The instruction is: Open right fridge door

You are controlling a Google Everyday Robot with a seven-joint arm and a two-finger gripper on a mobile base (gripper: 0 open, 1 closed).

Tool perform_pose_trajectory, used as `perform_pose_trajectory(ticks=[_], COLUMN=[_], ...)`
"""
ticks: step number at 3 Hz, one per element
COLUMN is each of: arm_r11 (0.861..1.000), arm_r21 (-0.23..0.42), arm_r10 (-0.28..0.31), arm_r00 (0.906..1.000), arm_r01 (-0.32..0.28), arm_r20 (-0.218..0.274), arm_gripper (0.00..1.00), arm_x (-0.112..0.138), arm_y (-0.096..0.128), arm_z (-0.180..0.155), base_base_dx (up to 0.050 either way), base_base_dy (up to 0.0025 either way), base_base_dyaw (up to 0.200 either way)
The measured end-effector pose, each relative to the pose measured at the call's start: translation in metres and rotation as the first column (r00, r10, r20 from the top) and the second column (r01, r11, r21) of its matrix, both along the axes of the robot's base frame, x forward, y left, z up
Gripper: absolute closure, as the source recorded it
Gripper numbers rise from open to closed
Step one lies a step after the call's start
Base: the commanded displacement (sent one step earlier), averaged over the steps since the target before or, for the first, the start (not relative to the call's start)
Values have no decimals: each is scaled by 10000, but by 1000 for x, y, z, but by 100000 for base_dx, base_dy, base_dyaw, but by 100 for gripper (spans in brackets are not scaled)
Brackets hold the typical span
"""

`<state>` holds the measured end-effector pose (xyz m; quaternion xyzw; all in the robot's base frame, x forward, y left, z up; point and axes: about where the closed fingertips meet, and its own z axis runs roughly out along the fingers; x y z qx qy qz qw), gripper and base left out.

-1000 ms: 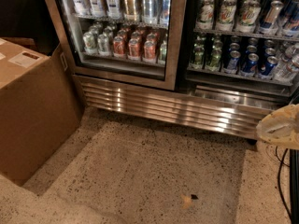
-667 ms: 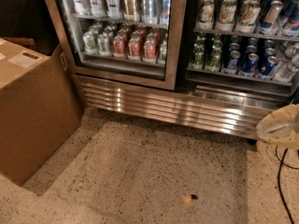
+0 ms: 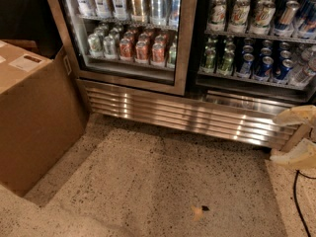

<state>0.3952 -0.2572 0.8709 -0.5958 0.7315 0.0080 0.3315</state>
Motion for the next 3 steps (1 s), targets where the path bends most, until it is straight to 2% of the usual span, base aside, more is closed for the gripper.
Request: perform_pose_trajectory(ticks=[1,2,3], arm_r11=[10000,10000,10000], arm_r21=[0,0,0], arm_r10=[2,2,3], arm_r00=[10000,10000,10000], arm_r01=[-2,-2,-3], arm_r20=[0,0,-1], arm_gripper=[0,0,0], arm_x=[0,0,0], arm_y=[0,0,0], arm_z=[0,0,0], base_base_dx=[0,-5000,0], base_base_dy=[0,2,0], base_base_dyaw=[0,-10,0])
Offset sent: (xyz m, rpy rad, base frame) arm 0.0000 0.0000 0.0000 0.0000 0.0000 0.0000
